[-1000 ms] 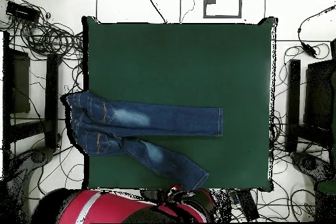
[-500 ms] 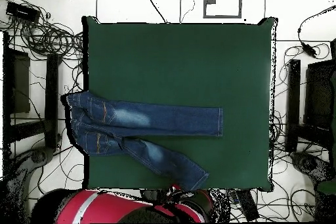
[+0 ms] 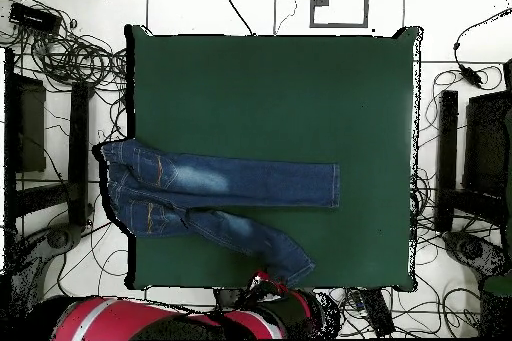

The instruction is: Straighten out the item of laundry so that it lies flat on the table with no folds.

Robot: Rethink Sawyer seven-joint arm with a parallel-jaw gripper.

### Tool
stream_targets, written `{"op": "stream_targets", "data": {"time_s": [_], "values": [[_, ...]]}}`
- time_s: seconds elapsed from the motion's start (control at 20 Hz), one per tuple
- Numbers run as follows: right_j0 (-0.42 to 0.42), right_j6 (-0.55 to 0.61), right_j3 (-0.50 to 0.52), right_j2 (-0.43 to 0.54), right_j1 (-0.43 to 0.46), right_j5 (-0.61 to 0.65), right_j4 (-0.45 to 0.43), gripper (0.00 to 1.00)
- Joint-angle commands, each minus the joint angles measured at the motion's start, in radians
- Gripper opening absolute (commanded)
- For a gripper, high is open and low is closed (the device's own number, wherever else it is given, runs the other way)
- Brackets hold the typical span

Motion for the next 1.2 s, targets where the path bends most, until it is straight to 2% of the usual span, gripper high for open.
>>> {"op": "stream_targets", "data": {"time_s": [0.05, 0.25, 0.45, 0.7, 1.0, 1.2], "values": [[0.113, 0.037, -0.137, 0.007, 0.107, -0.217, 0.250, 1.00], [0.172, 0.023, -0.133, -0.045, 0.148, -0.245, 0.362, 1.00], [0.228, -0.013, -0.135, -0.102, 0.183, -0.183, 0.415, 1.00], [0.278, -0.080, -0.165, -0.186, 0.263, -0.120, 0.421, 1.00], [0.354, -0.106, -0.193, -0.301, 0.423, -0.170, 0.519, 1.00], [0.373, -0.077, -0.204, -0.321, 0.462, -0.242, 0.563, 1.00]]}}
